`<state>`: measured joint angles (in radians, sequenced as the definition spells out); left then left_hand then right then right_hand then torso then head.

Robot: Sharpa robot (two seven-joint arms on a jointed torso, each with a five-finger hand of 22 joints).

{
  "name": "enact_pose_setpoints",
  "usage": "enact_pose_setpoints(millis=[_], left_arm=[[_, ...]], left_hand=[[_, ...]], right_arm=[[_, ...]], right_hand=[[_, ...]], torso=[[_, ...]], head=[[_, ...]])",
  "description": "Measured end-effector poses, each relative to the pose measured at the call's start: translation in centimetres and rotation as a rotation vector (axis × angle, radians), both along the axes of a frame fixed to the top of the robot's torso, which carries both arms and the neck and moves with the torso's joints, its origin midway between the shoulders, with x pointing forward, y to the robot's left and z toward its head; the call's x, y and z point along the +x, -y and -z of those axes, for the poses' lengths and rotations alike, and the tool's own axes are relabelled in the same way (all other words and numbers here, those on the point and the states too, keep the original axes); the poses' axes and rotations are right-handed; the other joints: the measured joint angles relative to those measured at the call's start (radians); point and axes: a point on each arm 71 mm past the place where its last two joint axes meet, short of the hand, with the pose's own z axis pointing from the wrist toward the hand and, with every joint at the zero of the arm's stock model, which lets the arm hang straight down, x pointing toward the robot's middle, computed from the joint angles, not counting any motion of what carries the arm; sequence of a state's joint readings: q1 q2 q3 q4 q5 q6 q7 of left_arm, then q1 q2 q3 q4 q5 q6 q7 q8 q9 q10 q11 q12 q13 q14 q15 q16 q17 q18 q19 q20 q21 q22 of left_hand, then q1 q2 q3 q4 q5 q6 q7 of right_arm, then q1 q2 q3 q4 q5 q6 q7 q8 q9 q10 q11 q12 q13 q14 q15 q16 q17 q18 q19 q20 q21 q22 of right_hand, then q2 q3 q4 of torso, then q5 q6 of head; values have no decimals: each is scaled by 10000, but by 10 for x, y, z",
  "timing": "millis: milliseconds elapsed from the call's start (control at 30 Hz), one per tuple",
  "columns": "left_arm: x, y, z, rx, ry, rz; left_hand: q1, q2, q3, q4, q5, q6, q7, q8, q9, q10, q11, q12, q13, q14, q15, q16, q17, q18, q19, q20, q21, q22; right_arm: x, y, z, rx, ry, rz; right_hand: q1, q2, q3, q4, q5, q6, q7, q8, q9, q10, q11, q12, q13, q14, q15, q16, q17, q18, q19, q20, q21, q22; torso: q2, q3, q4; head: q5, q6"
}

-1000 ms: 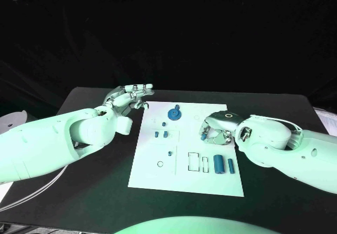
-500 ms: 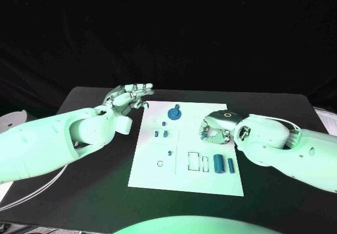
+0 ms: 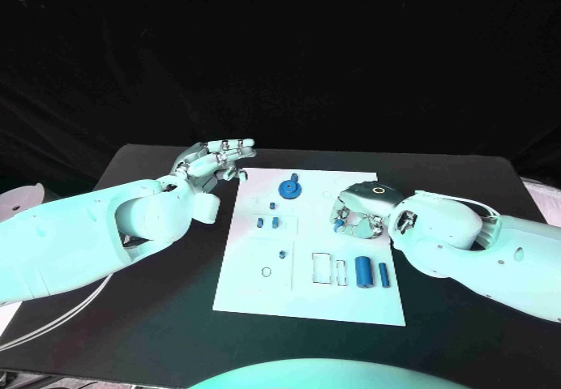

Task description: Assemble the parts on the task board

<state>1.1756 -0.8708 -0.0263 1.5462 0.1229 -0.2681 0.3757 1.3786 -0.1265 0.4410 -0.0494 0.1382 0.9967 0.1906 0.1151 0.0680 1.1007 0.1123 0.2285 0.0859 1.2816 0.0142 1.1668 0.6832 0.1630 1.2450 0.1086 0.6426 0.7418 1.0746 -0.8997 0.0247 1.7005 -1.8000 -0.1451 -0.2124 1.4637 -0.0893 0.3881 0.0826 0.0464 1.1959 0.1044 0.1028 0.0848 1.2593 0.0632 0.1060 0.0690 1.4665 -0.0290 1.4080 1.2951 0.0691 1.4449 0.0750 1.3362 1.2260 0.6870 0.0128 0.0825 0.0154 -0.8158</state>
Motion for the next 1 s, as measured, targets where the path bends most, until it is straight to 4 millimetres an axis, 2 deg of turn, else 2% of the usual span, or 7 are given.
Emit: enact_pose_setpoints(millis=[167,467,600,767,1000], left_arm=[[0,0,0,8,-16,2],[1,0,1,22,-43,5],[1,0,1,23,-56,16],[1,3,2,1,-72,86],[1,5,2,-11,-88,132]], left_hand=[[0,0,0,0,0,0,0,40,0,0,0,0,0,0,0,0,-27,-1,0,0,0,0],[0,0,0,0,0,0,0,41,-1,0,0,0,0,0,0,0,-27,0,0,0,0,-1],[0,0,0,0,0,0,0,41,-1,0,0,0,0,0,0,0,-27,0,0,0,0,-1],[0,0,2,-58,0,0,0,40,-1,-36,-36,43,0,0,0,0,-26,-1,0,0,0,-1],[0,0,2,-58,0,0,0,40,-1,-36,-36,43,0,0,0,0,-26,-1,0,0,0,2]], right_arm=[[-4,0,-6,160,190,-57],[-12,-2,-34,698,621,-255],[-18,-17,-41,1069,624,-599],[-33,-53,-41,1672,405,-1440],[-51,-91,-31,2190,9,-2369]], right_hand=[[0,0,42,-42,-1,11,-11,0,2,10,10,-68,-15,0,0,0,-1,0,0,0,0,0],[2,0,82,-82,-4,29,-31,-1,5,48,-19,-118,-31,0,0,0,-12,0,0,1,0,-1],[30,21,81,-82,-6,36,-33,-3,5,50,-18,-157,-35,0,1,0,-12,0,0,0,0,-1],[42,10,124,-126,-8,38,-35,-34,6,51,-18,-202,-36,0,1,0,-12,0,-1,1,0,-2],[55,-3,152,-154,-27,39,-35,-72,11,70,-34,-221,-62,0,1,-1,-13,0,-1,1,0,-13]], torso=[[-3,0,3],[-8,-6,-1],[-7,-6,-4],[-3,-6,3],[1,-7,19]], head=[[-13,13],[-27,62],[-10,79],[31,89],[204,20]])
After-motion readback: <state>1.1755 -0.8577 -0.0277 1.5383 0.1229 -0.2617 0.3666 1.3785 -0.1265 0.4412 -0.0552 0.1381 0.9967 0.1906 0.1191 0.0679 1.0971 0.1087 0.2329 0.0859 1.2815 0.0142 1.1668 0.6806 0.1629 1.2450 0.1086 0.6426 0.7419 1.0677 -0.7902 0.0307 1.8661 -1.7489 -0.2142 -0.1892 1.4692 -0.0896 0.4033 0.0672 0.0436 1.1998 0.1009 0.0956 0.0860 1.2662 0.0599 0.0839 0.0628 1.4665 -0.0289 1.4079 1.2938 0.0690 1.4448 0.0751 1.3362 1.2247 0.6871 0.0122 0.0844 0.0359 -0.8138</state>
